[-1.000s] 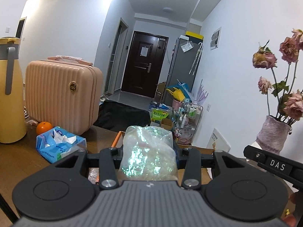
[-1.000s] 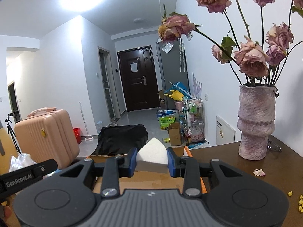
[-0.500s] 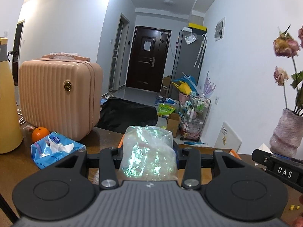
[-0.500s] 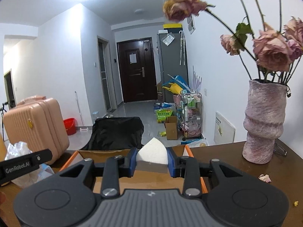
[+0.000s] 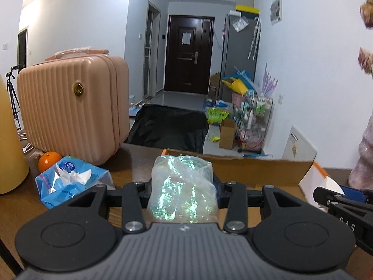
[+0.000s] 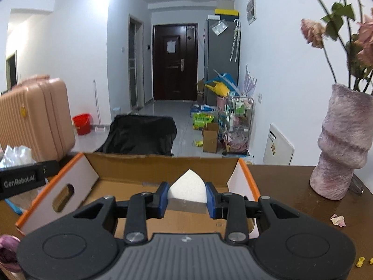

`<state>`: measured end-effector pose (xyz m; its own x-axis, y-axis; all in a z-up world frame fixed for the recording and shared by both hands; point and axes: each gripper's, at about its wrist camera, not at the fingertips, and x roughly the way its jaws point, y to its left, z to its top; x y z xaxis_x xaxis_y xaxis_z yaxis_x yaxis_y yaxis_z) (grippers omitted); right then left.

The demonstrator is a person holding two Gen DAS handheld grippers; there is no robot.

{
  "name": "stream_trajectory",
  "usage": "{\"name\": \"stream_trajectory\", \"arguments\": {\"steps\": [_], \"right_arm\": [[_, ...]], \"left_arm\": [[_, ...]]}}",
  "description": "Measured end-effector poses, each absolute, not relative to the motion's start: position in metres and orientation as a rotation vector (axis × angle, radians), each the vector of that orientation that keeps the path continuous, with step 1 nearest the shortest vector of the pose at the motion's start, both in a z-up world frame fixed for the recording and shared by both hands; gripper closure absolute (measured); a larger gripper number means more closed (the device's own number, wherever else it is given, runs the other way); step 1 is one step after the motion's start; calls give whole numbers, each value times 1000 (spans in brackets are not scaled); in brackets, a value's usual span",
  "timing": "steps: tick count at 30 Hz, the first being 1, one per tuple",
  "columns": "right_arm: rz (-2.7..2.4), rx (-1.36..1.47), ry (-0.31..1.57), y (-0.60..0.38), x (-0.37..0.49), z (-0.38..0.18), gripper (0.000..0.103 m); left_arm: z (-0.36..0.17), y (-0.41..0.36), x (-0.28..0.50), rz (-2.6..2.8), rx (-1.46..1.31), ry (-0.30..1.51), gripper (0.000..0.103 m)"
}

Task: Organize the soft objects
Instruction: 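Carry the bag and sponge in both tools over the cardboard box, then open the left tool to drop the bag while the right tool releases the sponge into the box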

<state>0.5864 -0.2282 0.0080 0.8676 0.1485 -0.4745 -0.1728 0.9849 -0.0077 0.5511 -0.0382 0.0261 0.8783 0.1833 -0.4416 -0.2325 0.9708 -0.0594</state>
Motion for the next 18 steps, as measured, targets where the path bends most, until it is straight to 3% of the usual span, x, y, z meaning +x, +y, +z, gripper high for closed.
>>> {"name": "stream_trajectory", "arguments": {"steps": [18], "right_arm": [[147, -122, 569, -215, 599, -23, 68]], "left_arm": [[2, -43, 565, 210, -72, 535, 58]]}}
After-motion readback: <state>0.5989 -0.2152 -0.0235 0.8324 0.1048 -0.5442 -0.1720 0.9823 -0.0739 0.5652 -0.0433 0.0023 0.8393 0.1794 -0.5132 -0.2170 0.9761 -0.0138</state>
